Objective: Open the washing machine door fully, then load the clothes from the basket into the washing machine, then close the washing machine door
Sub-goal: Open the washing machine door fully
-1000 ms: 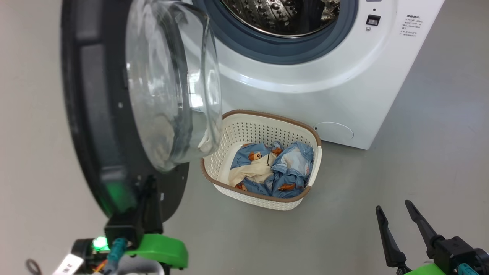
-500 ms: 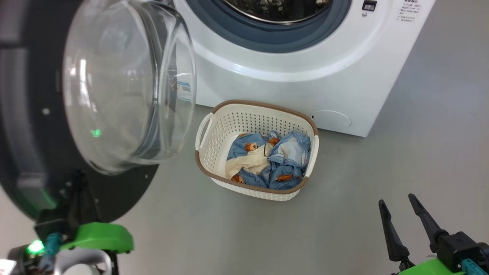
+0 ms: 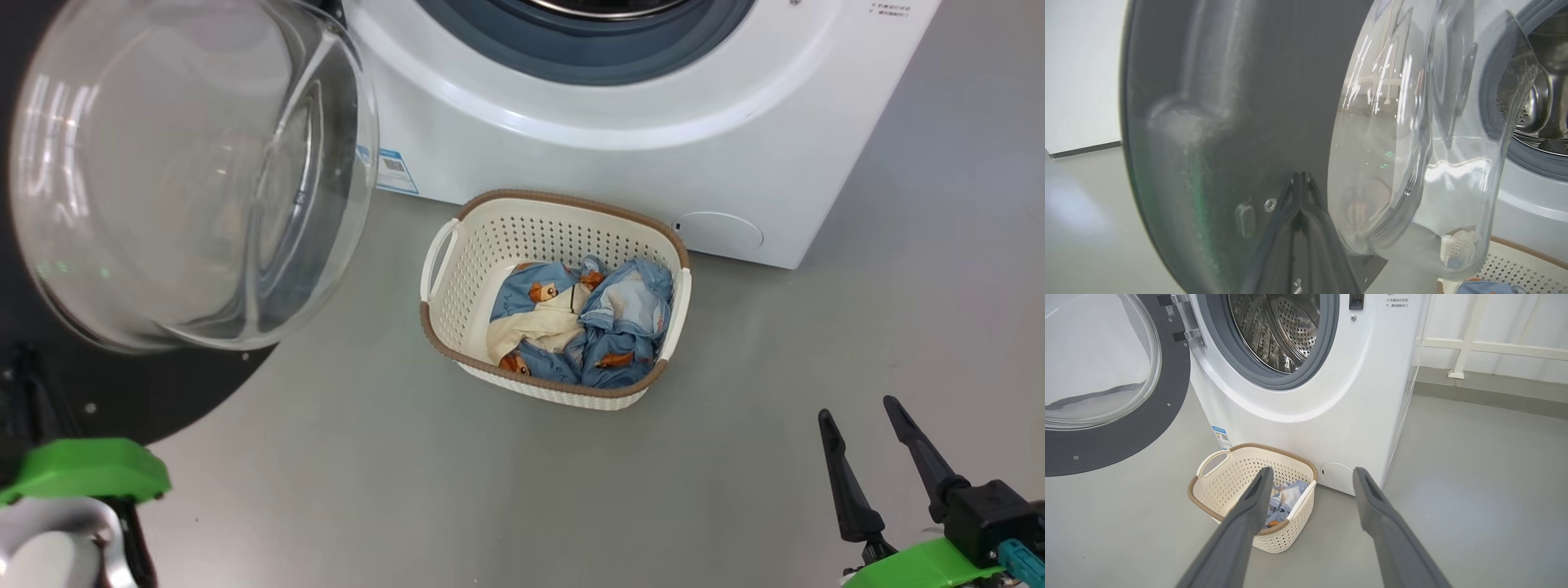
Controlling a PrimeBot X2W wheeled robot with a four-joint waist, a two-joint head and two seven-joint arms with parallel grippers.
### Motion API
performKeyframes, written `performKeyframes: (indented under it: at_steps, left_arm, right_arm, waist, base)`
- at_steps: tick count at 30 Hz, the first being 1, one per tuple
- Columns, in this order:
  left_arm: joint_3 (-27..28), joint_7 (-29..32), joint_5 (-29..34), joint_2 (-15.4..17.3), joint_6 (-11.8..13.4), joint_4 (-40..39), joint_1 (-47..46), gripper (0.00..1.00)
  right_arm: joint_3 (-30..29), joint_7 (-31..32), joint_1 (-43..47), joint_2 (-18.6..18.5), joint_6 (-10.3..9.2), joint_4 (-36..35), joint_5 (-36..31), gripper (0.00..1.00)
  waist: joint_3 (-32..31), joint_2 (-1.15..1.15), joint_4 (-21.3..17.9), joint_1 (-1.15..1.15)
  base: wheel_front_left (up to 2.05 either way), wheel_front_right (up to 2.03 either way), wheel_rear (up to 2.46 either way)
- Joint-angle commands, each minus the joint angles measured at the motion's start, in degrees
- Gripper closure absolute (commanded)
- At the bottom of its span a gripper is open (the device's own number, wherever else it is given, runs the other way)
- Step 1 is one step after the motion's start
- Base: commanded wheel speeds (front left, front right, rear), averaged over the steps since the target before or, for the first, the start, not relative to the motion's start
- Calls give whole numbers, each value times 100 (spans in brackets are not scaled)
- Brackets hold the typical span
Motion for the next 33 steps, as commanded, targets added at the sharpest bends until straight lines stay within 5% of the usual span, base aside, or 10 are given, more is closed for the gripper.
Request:
performKeyframes:
  at_steps: [1, 18, 33]
  left_arm:
    - [414, -65, -39, 348, -63, 40, -308, 100]
    - [1405, -69, 197, 390, -1035, 1584, -1154, 100]
    - [2018, -70, 799, 271, -1511, 2169, -1359, 100]
  right_arm:
    - [123, 16, -172, -83, 9, -179, 79, 0]
    - [137, 61, -295, -179, 9, -223, 115, 0]
    - [215, 50, -297, -137, 9, -161, 115, 0]
  waist:
    - [47, 0, 4, 0]
    - [215, 0, -51, 0]
    - [78, 0, -94, 0]
  base:
    - [0, 0, 0]
    - [0, 0, 0]
    - [0, 0, 0]
